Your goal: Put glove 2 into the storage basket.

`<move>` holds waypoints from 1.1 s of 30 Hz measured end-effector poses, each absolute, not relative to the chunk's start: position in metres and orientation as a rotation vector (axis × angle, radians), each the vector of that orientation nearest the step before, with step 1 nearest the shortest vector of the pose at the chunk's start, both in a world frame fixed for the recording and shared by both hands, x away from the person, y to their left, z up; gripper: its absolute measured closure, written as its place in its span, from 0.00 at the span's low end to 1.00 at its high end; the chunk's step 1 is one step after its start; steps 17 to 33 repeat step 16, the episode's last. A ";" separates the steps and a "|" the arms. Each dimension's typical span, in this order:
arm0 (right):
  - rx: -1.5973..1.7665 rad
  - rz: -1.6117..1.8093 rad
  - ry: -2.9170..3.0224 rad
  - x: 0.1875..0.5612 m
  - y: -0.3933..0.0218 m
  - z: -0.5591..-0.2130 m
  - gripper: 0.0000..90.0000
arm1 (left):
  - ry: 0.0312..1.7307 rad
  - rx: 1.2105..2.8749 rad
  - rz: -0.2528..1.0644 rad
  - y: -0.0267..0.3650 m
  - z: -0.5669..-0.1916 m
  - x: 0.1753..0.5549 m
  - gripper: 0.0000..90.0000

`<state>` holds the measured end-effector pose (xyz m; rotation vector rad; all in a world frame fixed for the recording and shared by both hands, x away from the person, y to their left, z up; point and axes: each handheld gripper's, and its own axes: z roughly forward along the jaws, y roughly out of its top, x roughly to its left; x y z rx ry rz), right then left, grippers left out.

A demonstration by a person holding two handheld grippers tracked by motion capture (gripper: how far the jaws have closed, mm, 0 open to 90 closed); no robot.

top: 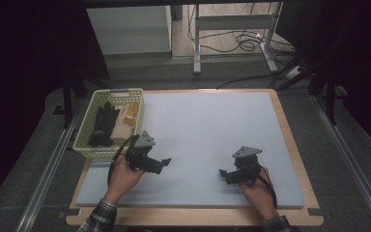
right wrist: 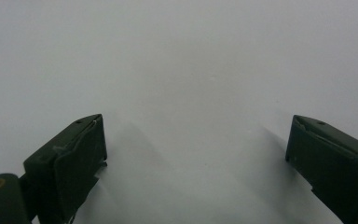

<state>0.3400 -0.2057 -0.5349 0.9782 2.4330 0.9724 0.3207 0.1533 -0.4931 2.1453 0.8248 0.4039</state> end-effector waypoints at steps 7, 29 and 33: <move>0.978 0.973 2.432 0.340 -0.206 -0.535 0.05 | 0.842 2.224 0.377 0.139 -0.535 0.311 0.00; 0.980 0.972 2.430 0.339 -0.205 -0.535 0.05 | 0.907 2.228 0.316 0.140 -0.549 0.314 0.00; 0.980 0.972 2.430 0.339 -0.205 -0.535 0.05 | 0.907 2.228 0.316 0.140 -0.549 0.314 0.00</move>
